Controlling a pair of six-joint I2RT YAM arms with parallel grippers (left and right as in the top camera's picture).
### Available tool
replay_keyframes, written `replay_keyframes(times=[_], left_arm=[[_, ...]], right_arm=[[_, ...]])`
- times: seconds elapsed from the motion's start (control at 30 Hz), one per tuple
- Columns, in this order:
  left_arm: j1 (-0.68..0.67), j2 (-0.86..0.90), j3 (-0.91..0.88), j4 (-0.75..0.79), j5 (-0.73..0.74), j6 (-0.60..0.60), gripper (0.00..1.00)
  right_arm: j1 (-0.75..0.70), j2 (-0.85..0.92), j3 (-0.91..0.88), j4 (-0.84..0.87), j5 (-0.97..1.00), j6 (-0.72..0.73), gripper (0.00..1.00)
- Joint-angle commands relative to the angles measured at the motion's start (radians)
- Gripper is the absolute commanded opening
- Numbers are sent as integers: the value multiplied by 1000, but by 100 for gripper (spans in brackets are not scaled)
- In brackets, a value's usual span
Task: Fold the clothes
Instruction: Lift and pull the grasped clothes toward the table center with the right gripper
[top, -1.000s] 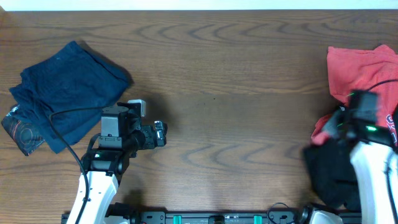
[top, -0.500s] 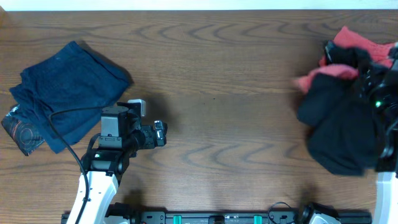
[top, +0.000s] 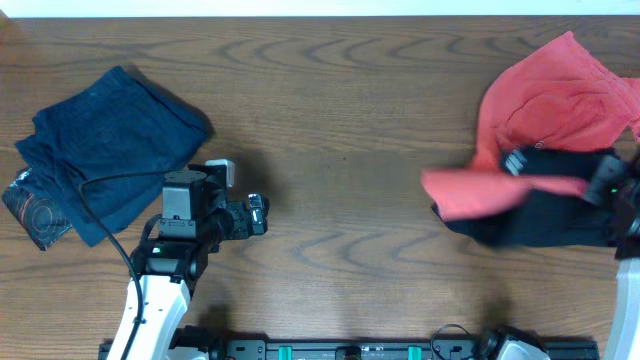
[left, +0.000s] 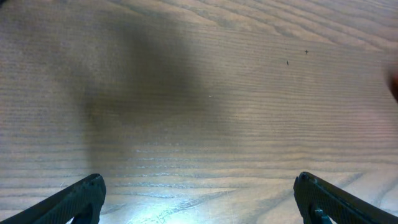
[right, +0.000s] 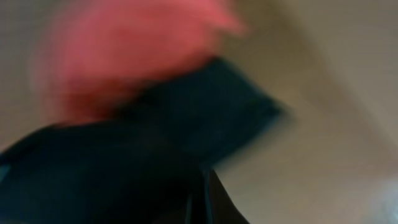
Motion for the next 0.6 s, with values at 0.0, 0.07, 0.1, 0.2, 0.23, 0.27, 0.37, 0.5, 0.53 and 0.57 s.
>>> replay_keyframes(times=[0.0,0.07,0.1,0.2,0.23,0.27,0.37,0.5,0.53,0.57], left_arm=[[-3,1,19,1,9,-9,98],[-3,1,19,1,9,-9,98],[-3,1,19,0,9,-9,98],[-3,1,19,1,9,-9,98],[-3,1,19,1,9,-9,98],[-3,1,19,1,9,-9,98],[-3,1,19,1,9,-9,98],[-3,1,19,1,9,-9,98],[-3,1,19,1,9,-9,98],[-3,1,19,1,9,-9,98]], right_arm=[[-80,34,5,-2,447,199,27],[-121,43,5,42,347,203,40],[-135,45,5,72,266,176,38],[-143,45,5,128,78,74,38],[-143,45,5,140,23,63,41],[-143,45,5,147,-34,55,45],[-142,47,5,138,-288,-41,50],[-142,84,3,51,-446,-68,54],[-142,100,-1,27,-465,-68,55],[-141,117,-8,10,-481,-77,56]])
